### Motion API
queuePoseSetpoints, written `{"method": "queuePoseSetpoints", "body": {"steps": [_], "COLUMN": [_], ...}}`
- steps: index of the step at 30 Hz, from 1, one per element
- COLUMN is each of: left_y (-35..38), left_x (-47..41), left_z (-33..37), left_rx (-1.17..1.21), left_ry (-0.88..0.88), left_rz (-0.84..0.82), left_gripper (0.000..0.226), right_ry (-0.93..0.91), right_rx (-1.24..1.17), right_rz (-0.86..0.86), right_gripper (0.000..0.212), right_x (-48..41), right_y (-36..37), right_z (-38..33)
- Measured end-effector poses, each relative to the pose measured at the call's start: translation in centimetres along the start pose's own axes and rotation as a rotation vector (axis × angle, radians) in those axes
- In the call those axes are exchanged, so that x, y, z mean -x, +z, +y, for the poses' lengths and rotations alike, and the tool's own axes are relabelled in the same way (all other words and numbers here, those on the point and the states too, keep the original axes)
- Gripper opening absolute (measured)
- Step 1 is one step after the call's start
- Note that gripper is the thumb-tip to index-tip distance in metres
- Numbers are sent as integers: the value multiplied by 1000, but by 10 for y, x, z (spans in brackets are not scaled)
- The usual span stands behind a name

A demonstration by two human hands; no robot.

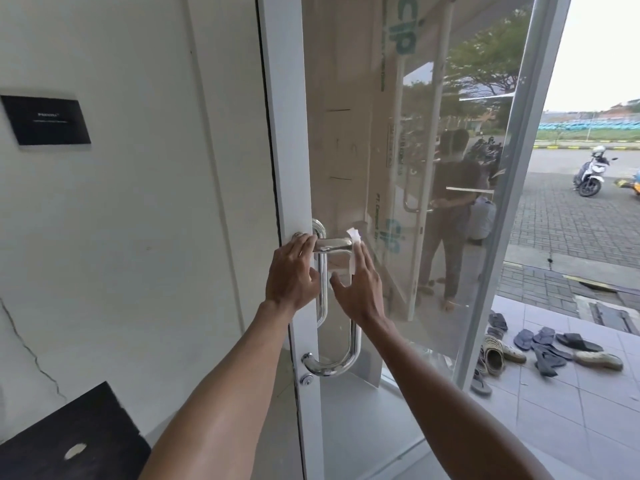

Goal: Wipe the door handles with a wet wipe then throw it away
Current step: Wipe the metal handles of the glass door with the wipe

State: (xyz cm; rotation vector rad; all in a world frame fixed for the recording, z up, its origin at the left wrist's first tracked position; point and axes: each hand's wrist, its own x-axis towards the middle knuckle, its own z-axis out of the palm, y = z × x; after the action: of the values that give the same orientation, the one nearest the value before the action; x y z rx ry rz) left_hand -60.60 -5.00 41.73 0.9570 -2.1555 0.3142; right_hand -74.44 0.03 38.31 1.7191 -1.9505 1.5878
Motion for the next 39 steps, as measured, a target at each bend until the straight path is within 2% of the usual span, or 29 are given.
{"method": "queuePoseSetpoints", "body": {"steps": [4, 9, 11, 16, 19, 21, 24, 28, 31, 33, 39], "left_y": [1, 11, 14, 21, 22, 22, 24, 29, 33, 34, 43], "left_x": [-11, -12, -13, -16, -17, -18, -20, -20, -20, -21, -22], "left_z": [-1, -9, -11, -15, -18, -20, -23, -21, -18, -17, -8], "left_rx": [20, 33, 41, 56, 53, 46, 44, 35, 29, 20, -23], "left_ry": [-53, -62, -74, -96, -91, -82, -80, -89, -110, -129, -195], "left_rz": [29, 56, 77, 104, 111, 112, 112, 138, 162, 174, 213], "left_gripper": [52, 57, 59, 60, 60, 59, 58, 58, 57, 57, 60], "right_ry": [269, 509, 503, 357, 318, 363, 496, 626, 686, 673, 537], "right_rx": [-203, -236, -254, -380, -310, -225, -148, -196, -288, -338, -382], "right_rz": [-6, -225, -236, -76, -38, -100, -287, -438, -485, -465, -253], "right_gripper": [43, 33, 32, 32, 33, 32, 25, 34, 29, 26, 23], "right_x": [3, 25, 20, -21, -21, -8, 24, 66, 73, 68, 41], "right_y": [10, 25, 23, 14, 20, 32, 60, 87, 93, 95, 91], "right_z": [23, 59, 61, 41, 43, 59, 99, 144, 158, 162, 147]}}
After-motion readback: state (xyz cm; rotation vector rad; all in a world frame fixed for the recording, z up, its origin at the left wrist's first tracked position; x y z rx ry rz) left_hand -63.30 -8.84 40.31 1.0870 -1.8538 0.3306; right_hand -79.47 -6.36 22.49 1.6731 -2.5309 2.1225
